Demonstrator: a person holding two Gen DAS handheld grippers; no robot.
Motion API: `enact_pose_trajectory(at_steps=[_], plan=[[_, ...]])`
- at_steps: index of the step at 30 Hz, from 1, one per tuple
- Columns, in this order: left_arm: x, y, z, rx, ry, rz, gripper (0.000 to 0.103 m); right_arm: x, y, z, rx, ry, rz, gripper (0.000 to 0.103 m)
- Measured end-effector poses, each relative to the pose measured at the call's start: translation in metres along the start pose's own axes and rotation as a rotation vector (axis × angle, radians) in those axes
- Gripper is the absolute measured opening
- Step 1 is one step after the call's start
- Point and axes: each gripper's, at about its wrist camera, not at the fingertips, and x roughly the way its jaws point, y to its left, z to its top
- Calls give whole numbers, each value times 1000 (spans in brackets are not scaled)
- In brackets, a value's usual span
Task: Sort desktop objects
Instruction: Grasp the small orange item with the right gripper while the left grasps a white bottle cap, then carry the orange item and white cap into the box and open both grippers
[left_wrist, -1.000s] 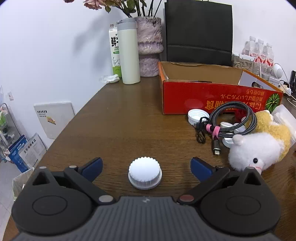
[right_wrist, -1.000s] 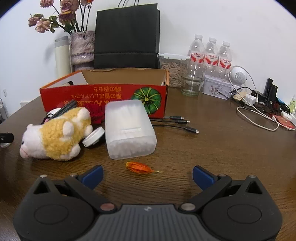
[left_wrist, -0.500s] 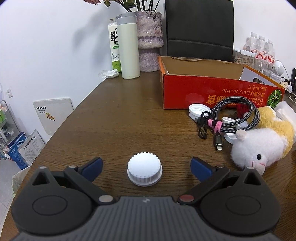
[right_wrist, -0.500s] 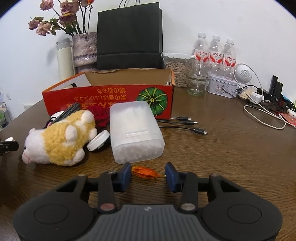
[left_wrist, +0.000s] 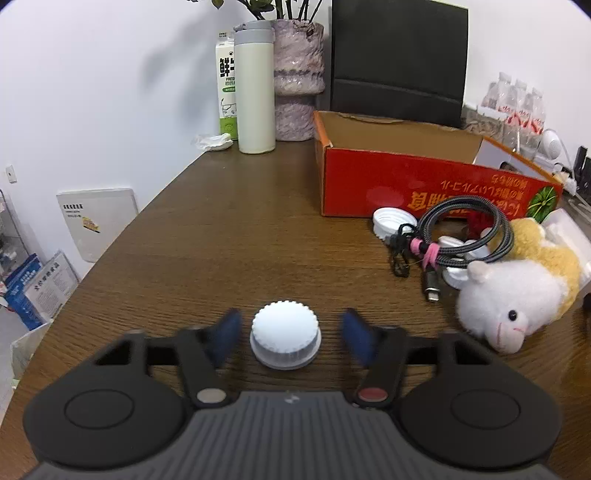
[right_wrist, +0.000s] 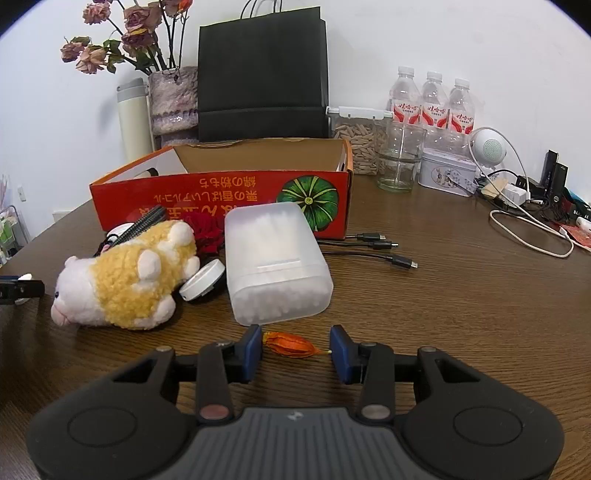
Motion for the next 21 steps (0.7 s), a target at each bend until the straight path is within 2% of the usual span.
enact_pose_trajectory(at_steps=[1, 14, 21], plan=[[0, 0, 0, -2, -2, 2, 41, 0, 0, 0, 0, 0, 0, 39], [-11, -1, -1, -26, -41, -20, 40, -7, 0, -1, -1, -40, -2, 39], [-27, -8, 9, -38, -85, -69, 40, -24, -2, 7, 4, -105, 0, 39]])
